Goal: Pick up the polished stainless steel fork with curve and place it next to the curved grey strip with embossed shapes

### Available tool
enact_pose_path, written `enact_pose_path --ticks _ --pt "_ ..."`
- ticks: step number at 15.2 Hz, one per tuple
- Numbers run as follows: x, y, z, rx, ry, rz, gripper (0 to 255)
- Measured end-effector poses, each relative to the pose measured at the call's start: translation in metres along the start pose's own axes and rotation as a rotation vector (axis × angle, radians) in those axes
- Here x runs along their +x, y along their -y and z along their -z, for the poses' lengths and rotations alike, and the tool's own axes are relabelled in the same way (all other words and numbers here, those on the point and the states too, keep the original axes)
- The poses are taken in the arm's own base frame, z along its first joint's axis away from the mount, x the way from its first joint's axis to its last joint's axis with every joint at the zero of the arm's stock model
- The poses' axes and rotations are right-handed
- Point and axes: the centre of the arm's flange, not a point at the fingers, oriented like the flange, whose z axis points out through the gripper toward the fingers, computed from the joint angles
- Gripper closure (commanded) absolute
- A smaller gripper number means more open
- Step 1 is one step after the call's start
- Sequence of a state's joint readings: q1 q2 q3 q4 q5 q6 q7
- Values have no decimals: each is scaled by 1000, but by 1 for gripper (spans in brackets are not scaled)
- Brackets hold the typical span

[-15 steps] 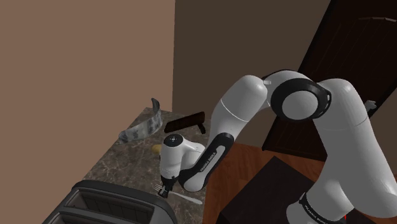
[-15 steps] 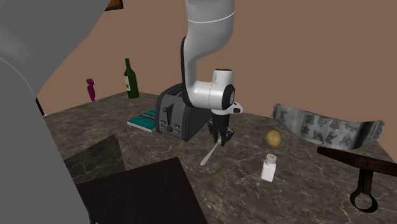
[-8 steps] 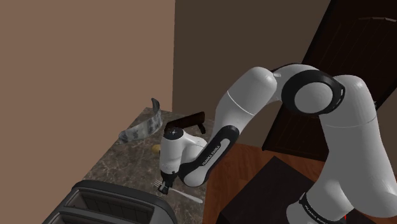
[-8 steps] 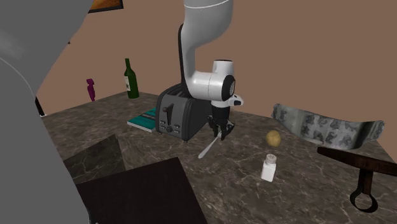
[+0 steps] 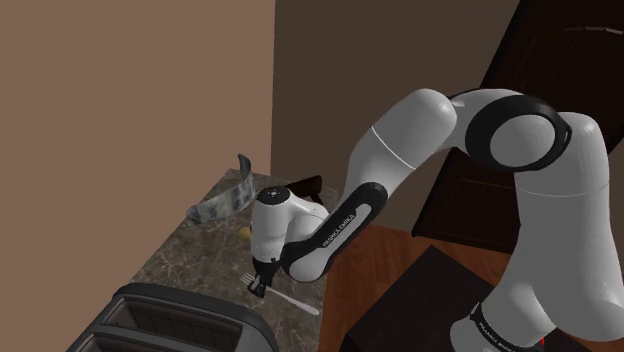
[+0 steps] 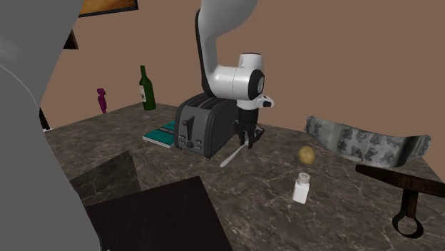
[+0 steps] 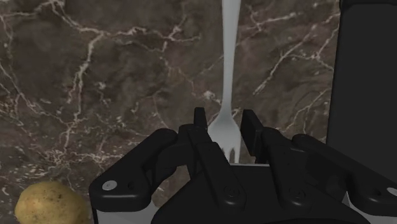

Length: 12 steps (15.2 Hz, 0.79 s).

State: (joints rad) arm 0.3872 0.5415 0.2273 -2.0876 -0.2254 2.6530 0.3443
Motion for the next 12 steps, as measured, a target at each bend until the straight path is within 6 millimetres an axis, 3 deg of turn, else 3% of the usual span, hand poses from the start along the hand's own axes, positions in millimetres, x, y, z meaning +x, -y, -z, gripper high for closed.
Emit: enact_pose_path --ticks 12 --pt "4 1 63 0 0 0 255"
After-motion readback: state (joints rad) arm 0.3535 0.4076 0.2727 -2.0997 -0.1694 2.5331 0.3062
